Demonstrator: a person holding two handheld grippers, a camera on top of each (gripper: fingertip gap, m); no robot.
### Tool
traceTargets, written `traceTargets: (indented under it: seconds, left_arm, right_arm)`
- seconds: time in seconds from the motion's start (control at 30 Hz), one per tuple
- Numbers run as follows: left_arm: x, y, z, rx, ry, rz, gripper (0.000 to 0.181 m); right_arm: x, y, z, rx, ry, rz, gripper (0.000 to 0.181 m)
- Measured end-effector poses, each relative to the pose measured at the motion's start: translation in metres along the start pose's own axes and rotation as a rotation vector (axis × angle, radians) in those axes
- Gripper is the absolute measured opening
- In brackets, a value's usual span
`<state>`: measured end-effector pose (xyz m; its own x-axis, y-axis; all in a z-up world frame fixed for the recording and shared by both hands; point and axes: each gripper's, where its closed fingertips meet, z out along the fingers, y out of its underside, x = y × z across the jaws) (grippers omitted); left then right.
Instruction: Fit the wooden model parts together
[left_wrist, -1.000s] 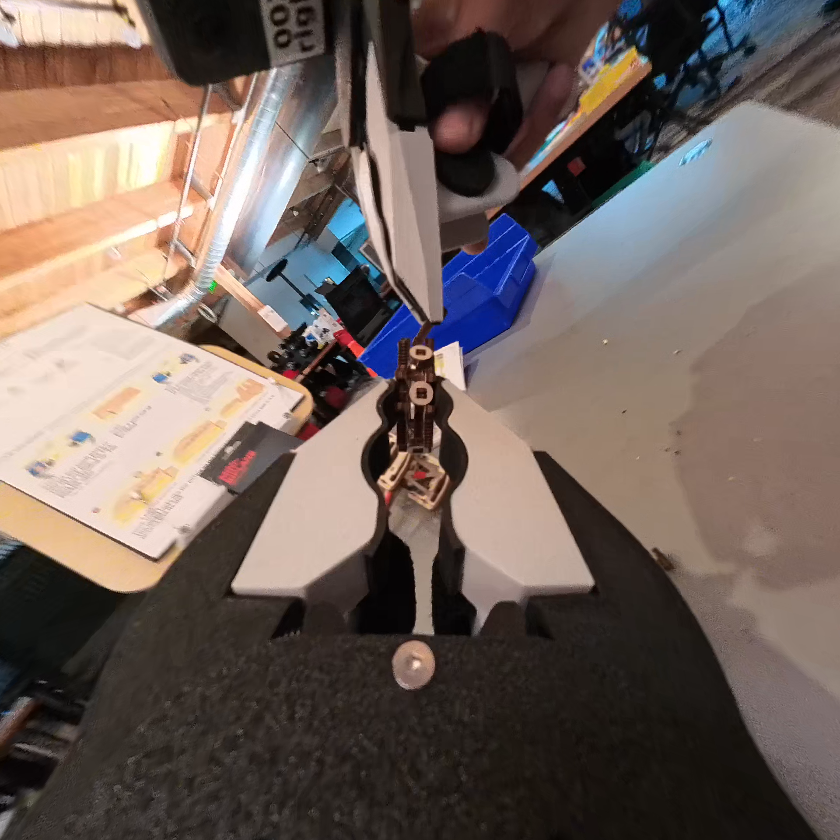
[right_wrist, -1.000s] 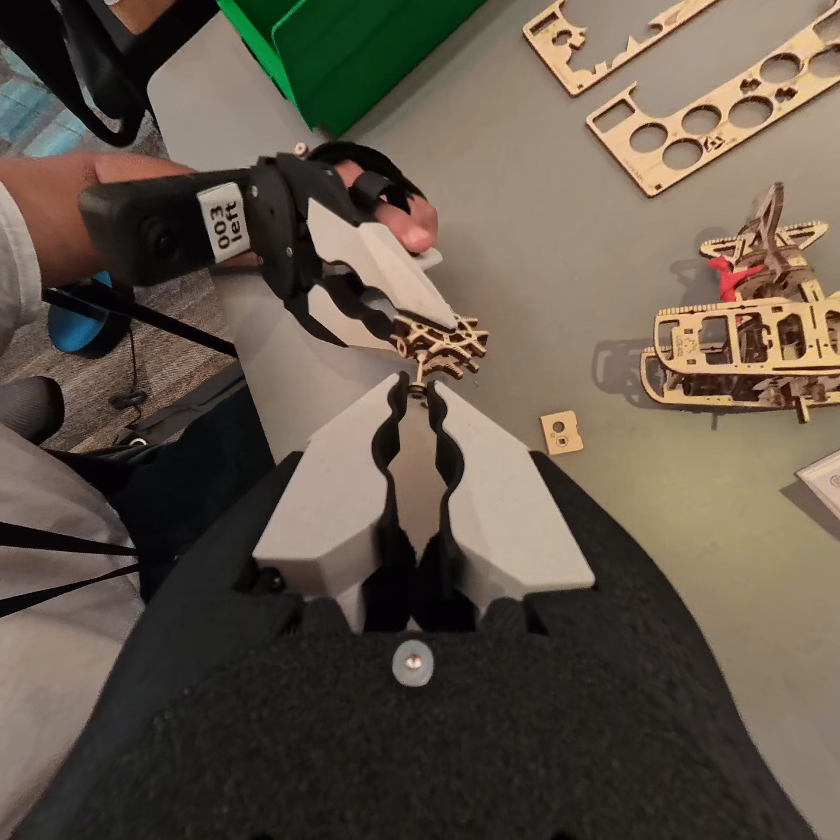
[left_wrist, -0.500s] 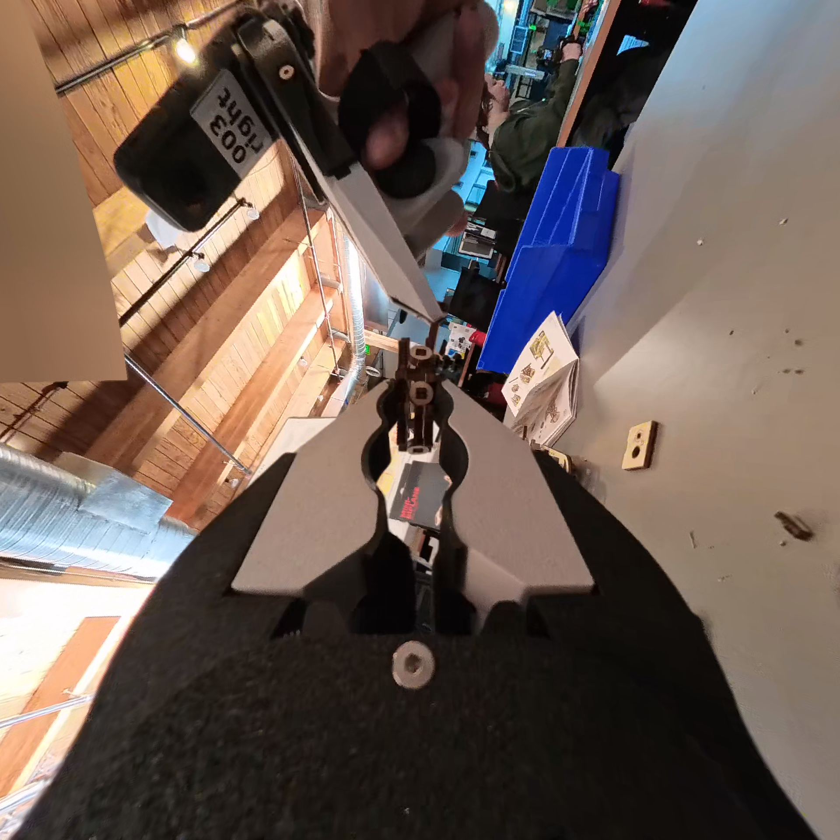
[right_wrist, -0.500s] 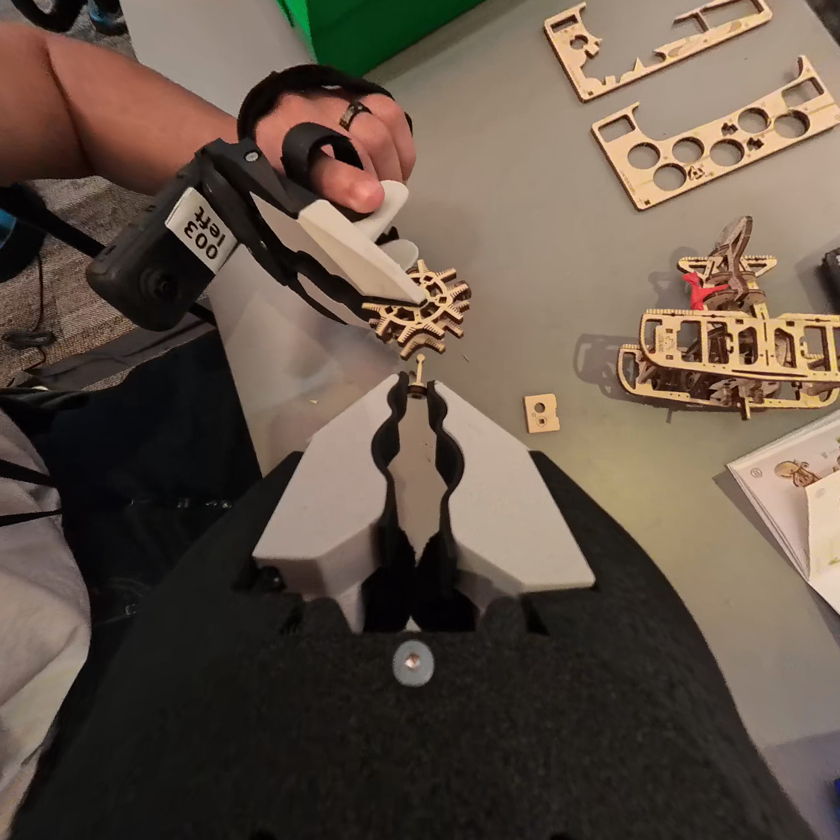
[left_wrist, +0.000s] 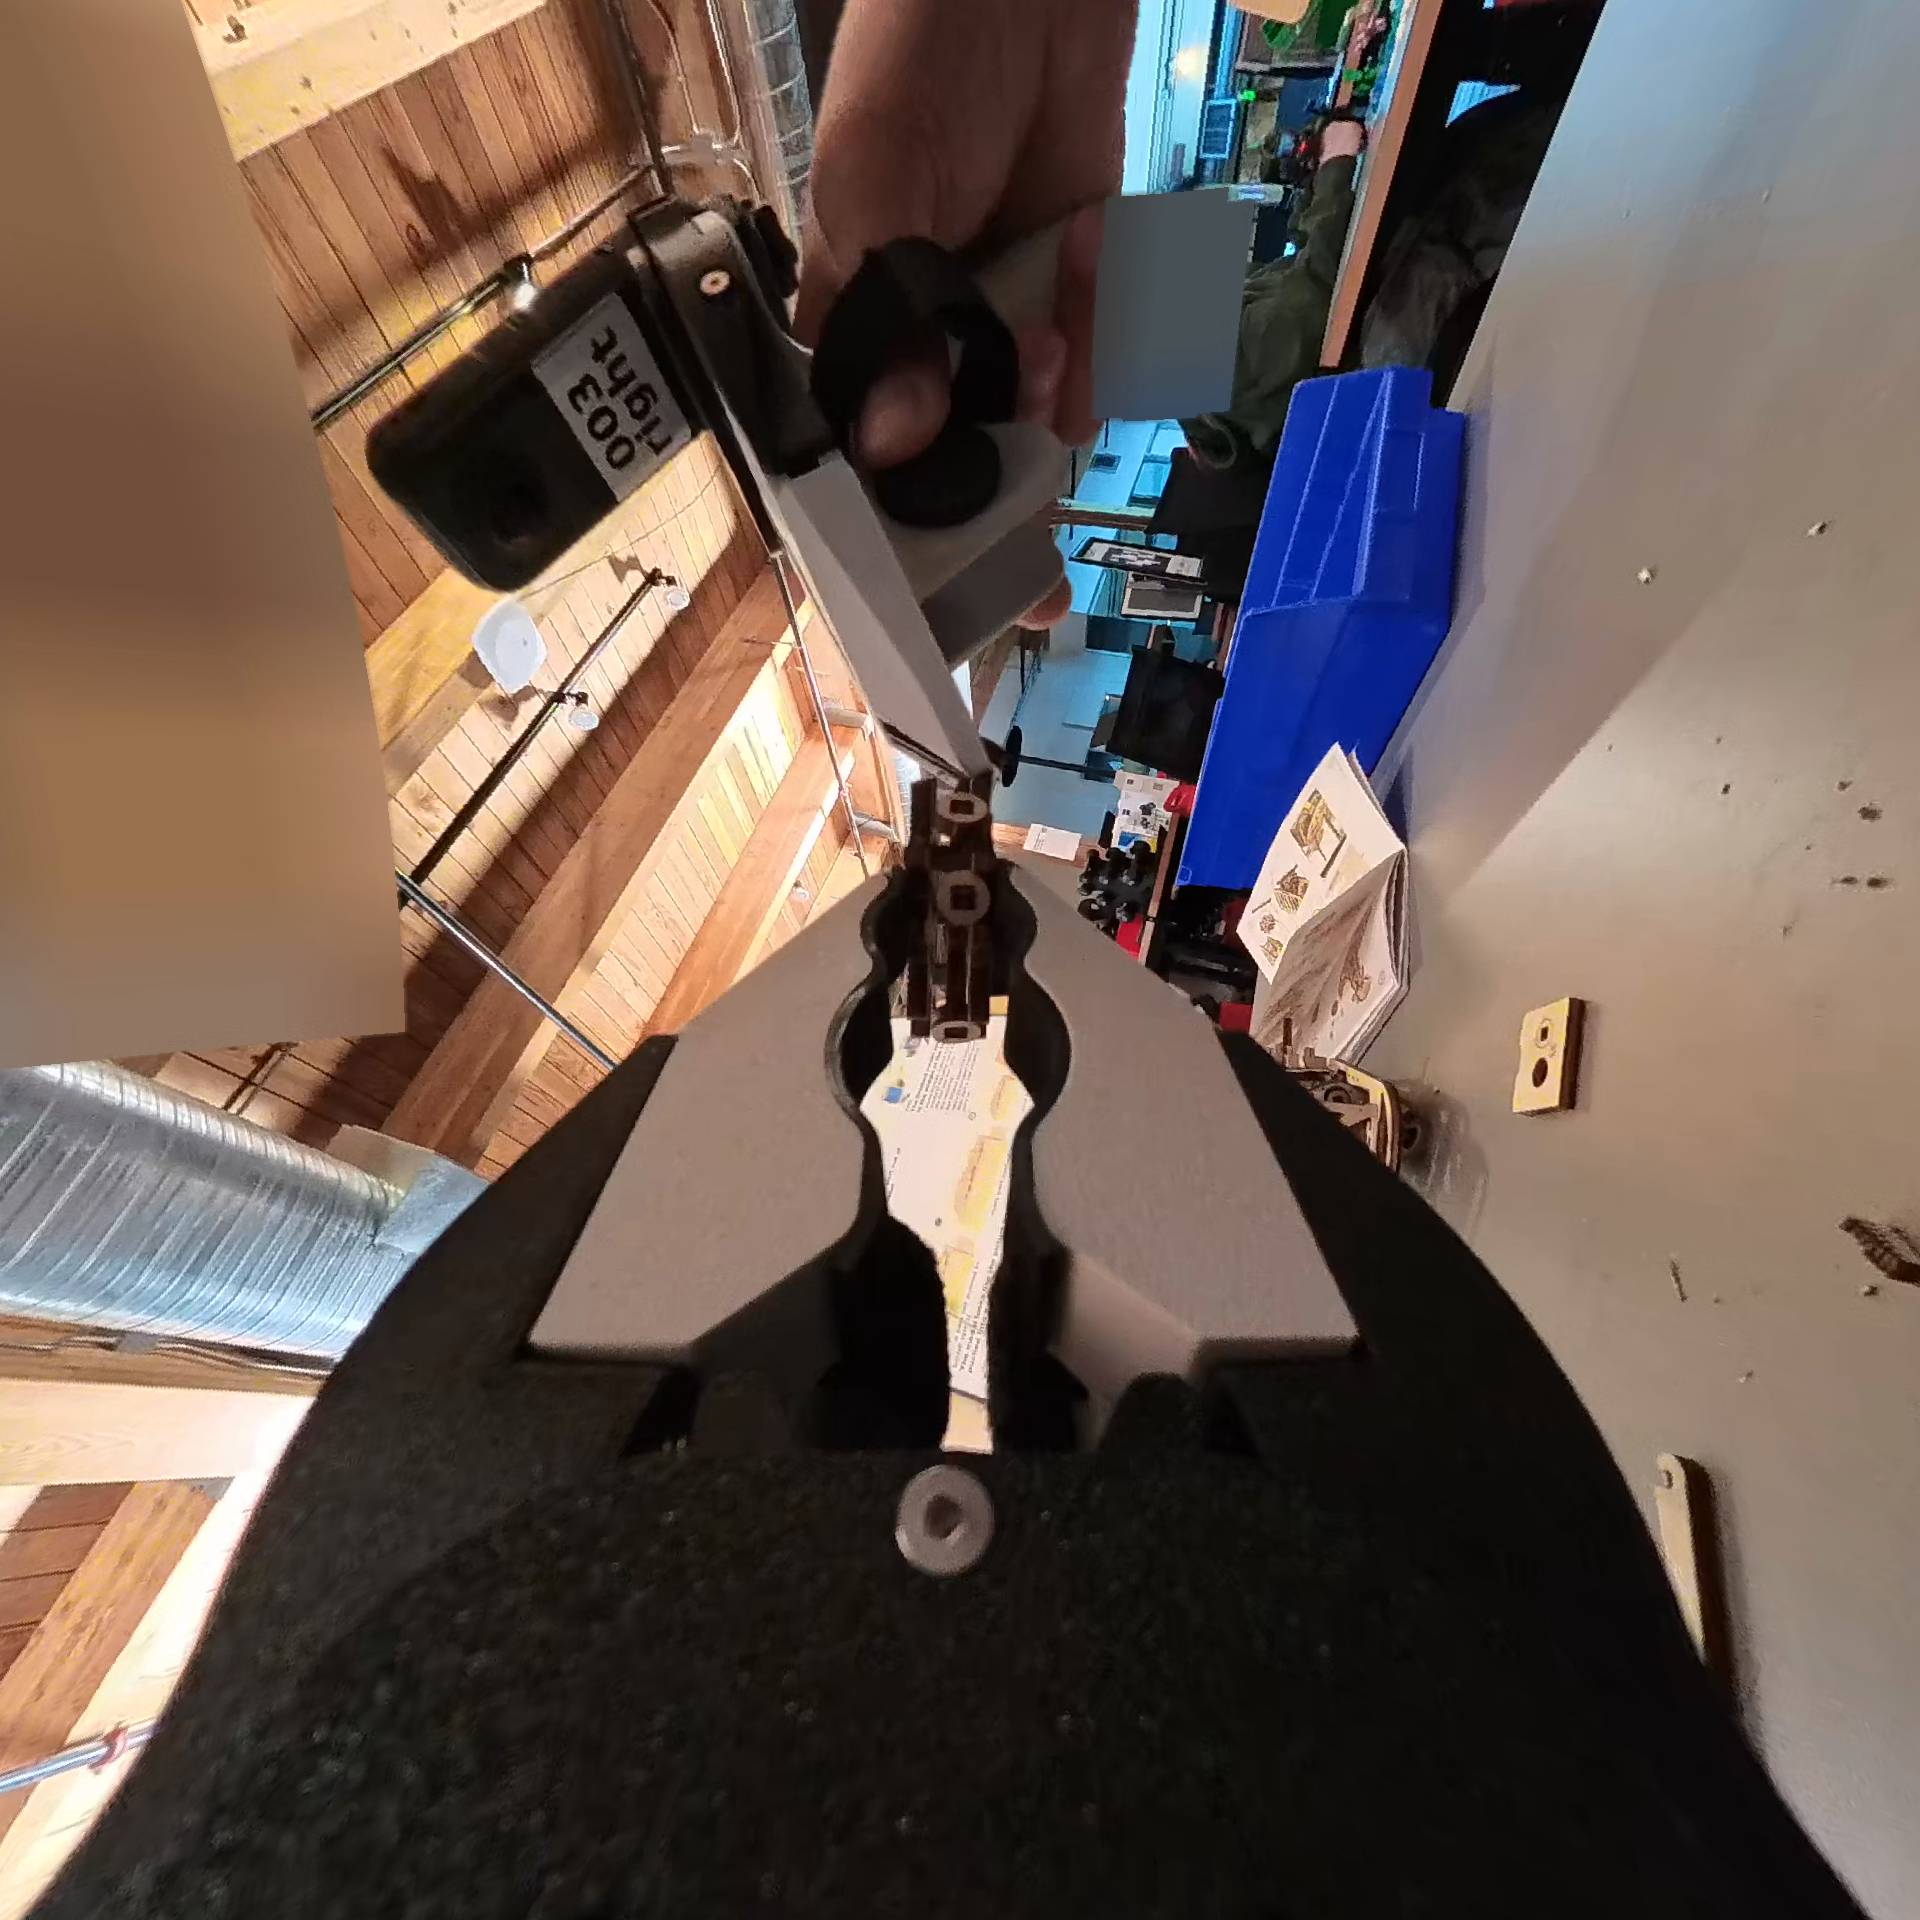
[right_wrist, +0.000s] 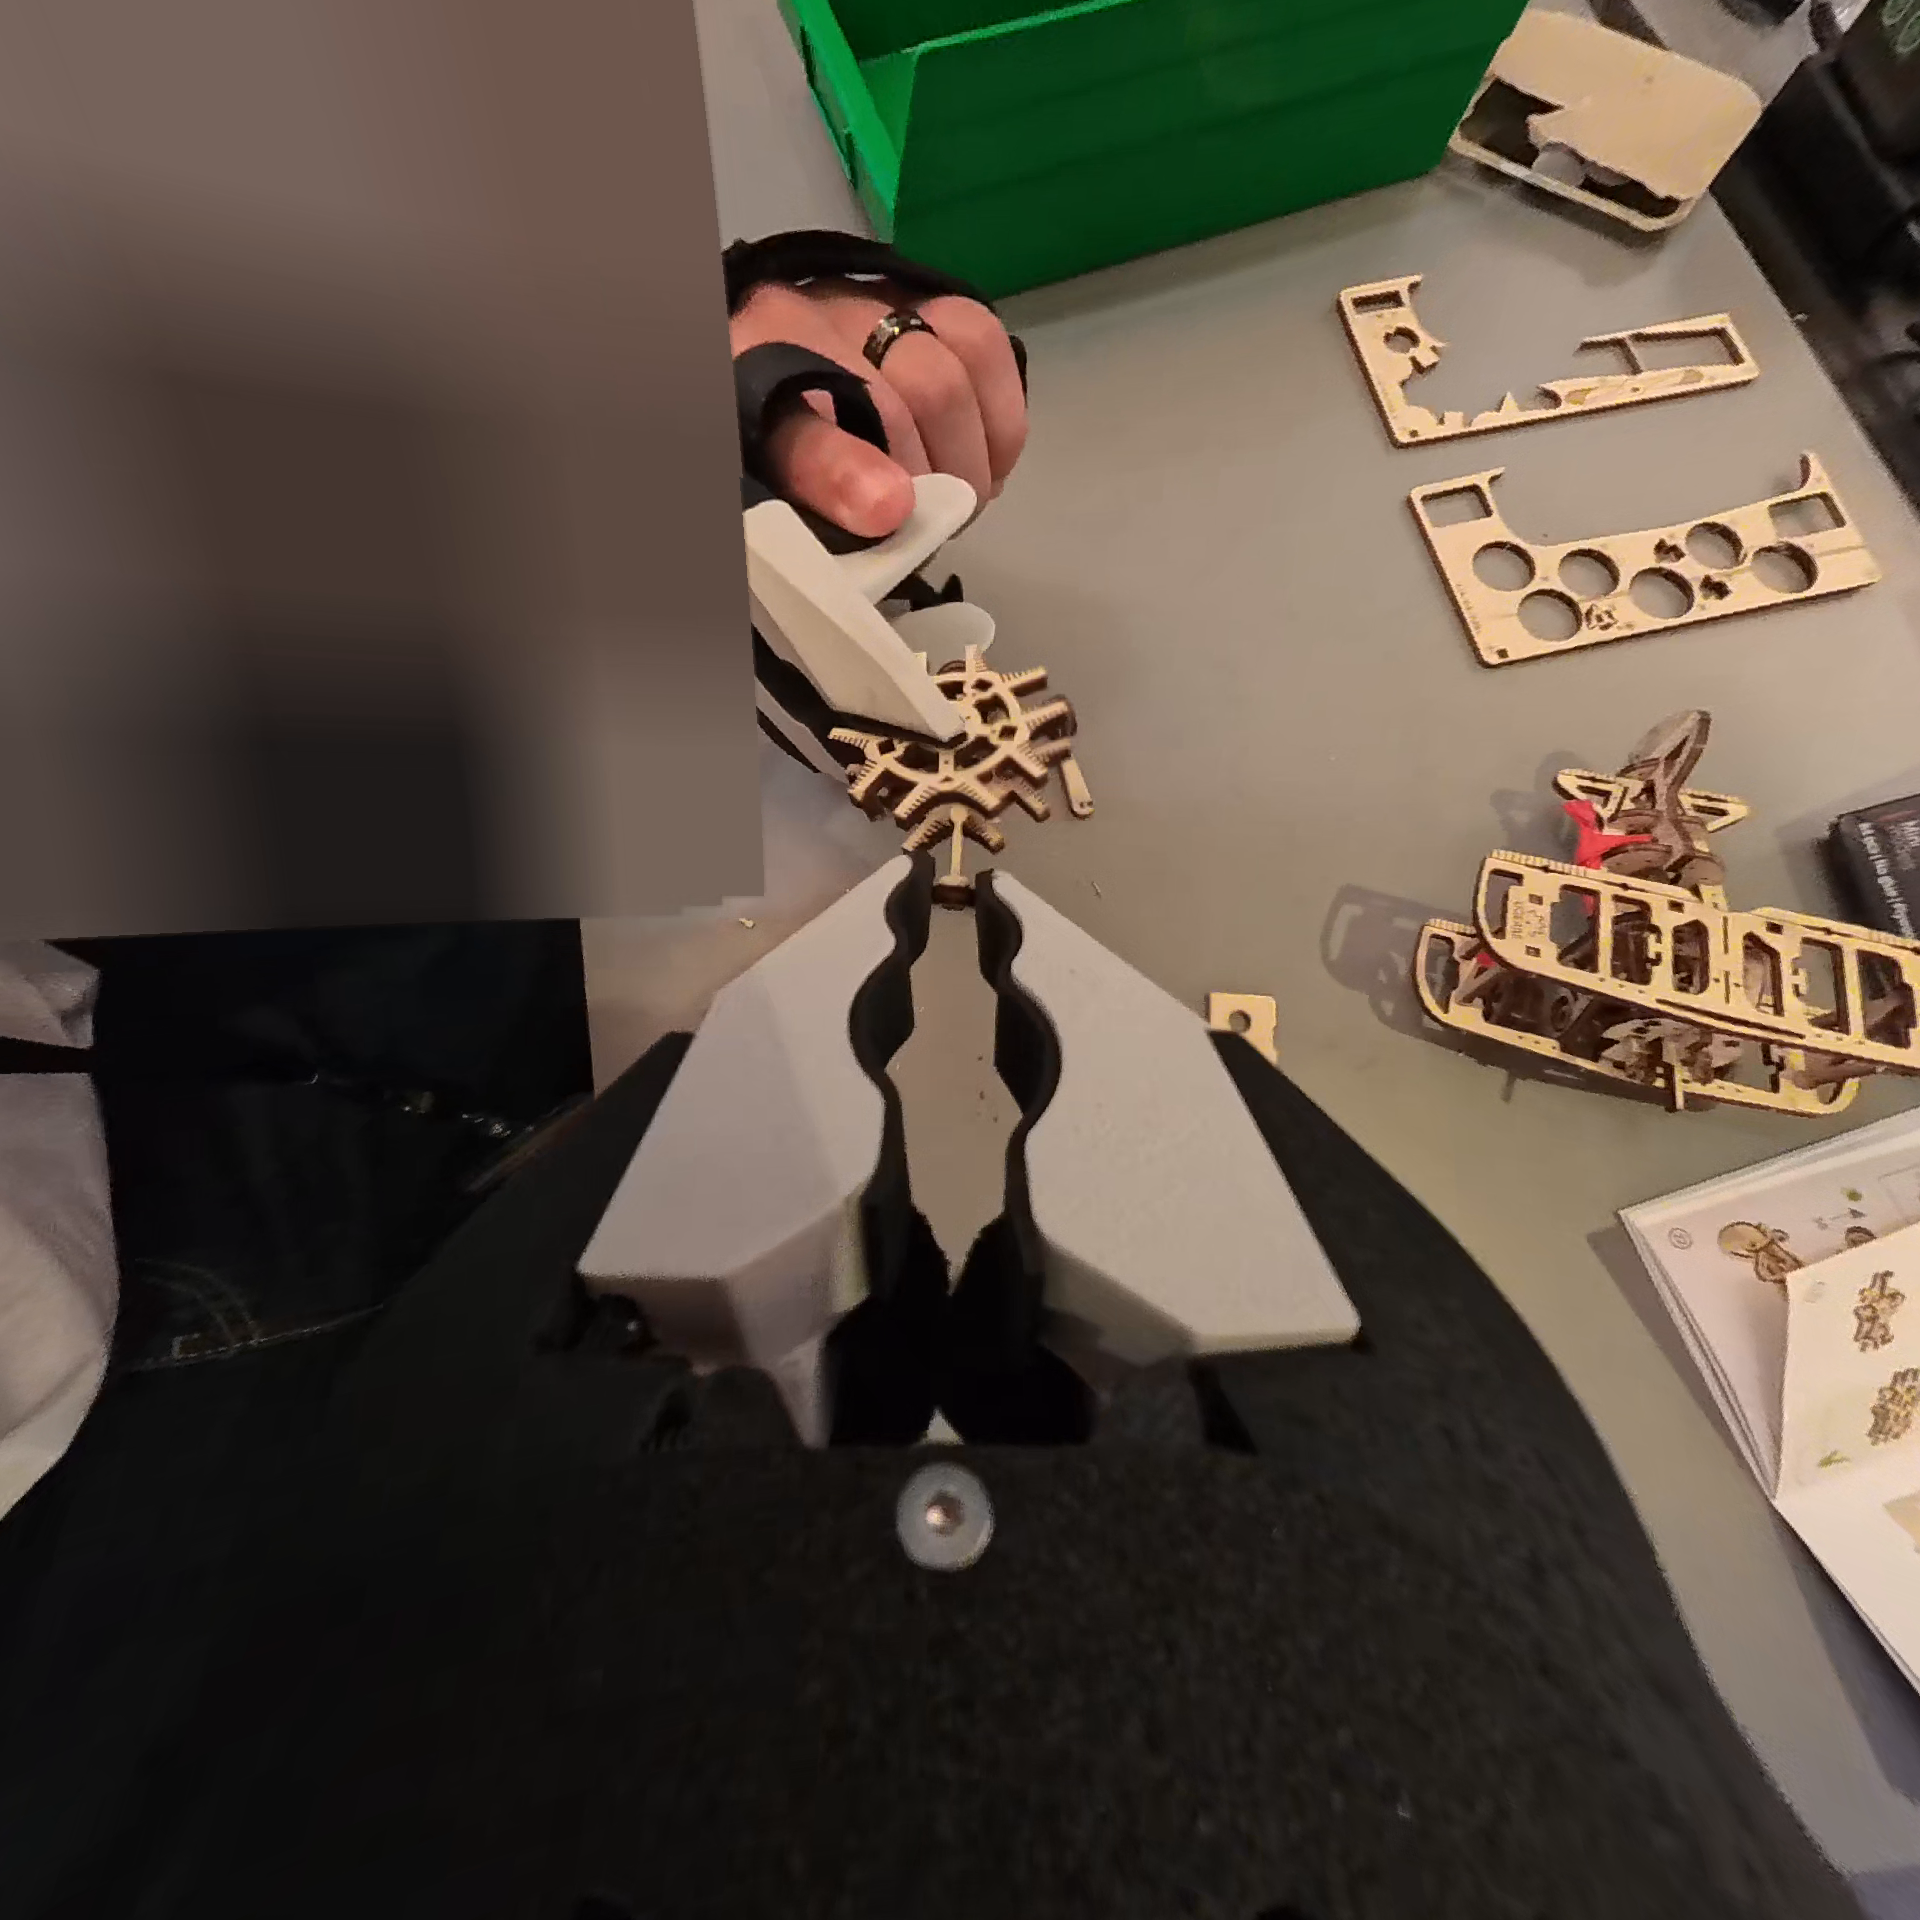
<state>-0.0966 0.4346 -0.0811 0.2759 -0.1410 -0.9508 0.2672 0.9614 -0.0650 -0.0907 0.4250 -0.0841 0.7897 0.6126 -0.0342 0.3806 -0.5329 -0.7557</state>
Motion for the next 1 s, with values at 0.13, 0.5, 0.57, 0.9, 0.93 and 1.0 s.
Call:
traceTargets:
  seconds: [0.13,0.5,0.57,0.9,0.93,1.0]
  left_arm:
    - [0.0,-0.003,0.0,0.012,0.003,-0.022,0.011]
    - [0.001,-0.028,-0.006,0.106,-0.004,0.046,0.011]
    - [0.0,-0.031,-0.006,0.116,-0.006,0.042,0.011]
    - [-0.008,-0.043,-0.01,0.168,-0.054,0.049,0.012]
    - [-0.008,-0.043,-0.01,0.167,-0.054,0.053,0.012]
    - [-0.008,-0.044,-0.011,0.167,-0.053,0.061,0.012]
  right_arm:
    - [0.002,0.0,-0.003,0.001,0.007,-0.024,0.007]
    - [-0.02,0.007,-0.007,-0.124,-0.175,-0.216,0.007]
    - [-0.021,0.007,-0.008,-0.128,-0.204,-0.244,0.007]
    - [-0.03,-0.001,-0.014,-0.208,-0.308,-0.399,0.007]
    - [-0.03,0.0,-0.014,-0.235,-0.309,-0.395,0.007]
    - [-0.031,0.002,-0.013,-0.284,-0.319,-0.398,0.008]
